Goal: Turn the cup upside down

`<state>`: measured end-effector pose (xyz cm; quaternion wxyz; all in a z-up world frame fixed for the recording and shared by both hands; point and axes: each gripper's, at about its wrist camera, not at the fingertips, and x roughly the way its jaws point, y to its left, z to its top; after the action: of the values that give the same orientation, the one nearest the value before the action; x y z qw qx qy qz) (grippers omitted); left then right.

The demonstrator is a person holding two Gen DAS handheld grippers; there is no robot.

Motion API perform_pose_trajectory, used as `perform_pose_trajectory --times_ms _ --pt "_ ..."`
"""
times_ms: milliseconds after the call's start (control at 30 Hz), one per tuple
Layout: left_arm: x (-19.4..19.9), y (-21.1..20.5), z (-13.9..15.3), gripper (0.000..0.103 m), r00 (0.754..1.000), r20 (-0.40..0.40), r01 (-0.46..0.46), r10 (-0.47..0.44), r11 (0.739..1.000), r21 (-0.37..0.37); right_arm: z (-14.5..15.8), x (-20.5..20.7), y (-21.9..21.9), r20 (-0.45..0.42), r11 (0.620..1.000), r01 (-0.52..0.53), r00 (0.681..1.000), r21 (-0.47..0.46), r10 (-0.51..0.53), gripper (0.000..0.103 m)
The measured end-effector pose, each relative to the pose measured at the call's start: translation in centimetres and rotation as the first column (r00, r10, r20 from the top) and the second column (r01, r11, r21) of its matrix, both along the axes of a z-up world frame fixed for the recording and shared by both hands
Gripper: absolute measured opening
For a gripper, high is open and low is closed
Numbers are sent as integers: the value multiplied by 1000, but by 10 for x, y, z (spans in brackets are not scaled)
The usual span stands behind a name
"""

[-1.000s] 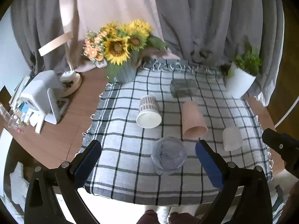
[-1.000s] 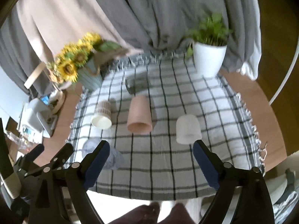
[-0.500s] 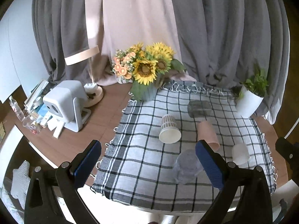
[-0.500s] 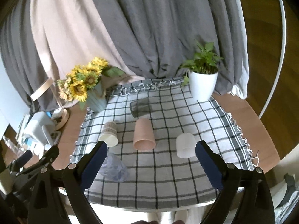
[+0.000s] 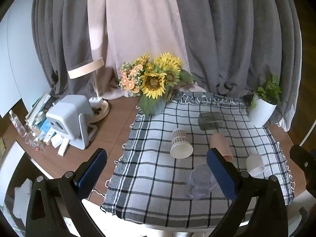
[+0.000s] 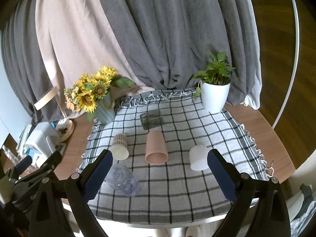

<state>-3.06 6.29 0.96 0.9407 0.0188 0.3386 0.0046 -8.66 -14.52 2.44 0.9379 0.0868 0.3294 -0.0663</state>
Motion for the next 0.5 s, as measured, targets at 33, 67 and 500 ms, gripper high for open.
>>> perform_pose_trajectory --times_ms 33,67,500 --pt "0 0 0 103 1000 -1 -3 3 1000 -2 0 0 1 -1 1000 2 1000 -1 -2 97" --pt "-1 -1 0 103 1000 0 -6 6 1000 -3 0 0 0 0 1000 2 1000 -1 -2 97" --pt "2 -1 0 103 1000 -3 -7 7 1000 -1 -1 5 2 -4 1000 4 1000 1 -4 97"
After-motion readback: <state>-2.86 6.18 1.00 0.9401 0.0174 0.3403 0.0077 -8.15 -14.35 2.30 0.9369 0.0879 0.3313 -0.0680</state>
